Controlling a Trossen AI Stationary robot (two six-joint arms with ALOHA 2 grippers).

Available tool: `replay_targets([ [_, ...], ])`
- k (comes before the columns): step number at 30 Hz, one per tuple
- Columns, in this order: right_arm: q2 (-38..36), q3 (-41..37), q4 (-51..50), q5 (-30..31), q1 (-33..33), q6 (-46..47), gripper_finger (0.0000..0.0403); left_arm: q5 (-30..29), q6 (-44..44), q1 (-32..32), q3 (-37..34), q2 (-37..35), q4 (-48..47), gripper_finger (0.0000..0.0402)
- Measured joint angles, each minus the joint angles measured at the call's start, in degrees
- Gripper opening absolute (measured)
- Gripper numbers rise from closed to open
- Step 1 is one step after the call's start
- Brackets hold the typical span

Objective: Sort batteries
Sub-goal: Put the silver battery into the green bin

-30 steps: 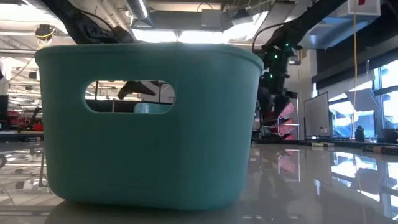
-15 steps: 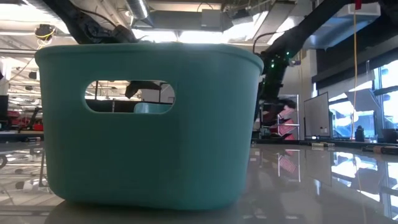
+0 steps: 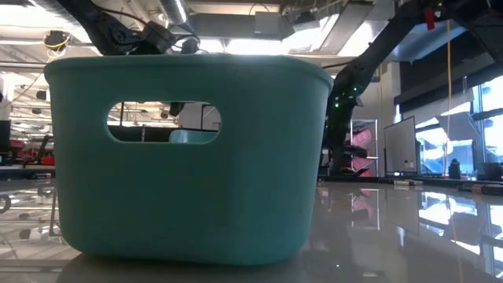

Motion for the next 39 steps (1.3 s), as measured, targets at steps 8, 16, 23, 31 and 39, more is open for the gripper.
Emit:
replay_targets([
  [8,2.35,0.24,0.49,1.84,1.08,3.06,0.0199,5.07,1.25,-0.17,0.00,0.00,-0.06,0.0159],
  [16,4.18,0.33,-1.73,3.62,1.77,1.56,0.0141,6.28,0.46,-0.22,0.00,-0.13,-0.02,0.0159],
  [23,4.23,0.26,-2.63,3.69,1.66,-2.81,0.0019,6.17,0.41,-0.22,0.00,-0.13,0.15,0.0159],
  [31,3.24,0.63,-4.02,0.92,1.57,-6.03,0.0016,5.92,0.69,-0.22,0.00,-0.13,0.11,0.0159],
  [39,-4.37,0.35,-7.55,-7.79,2.41,-7.52,0.0015,5.54,2.54,-0.20,0.00,-0.13,0.09,0.0159],
])
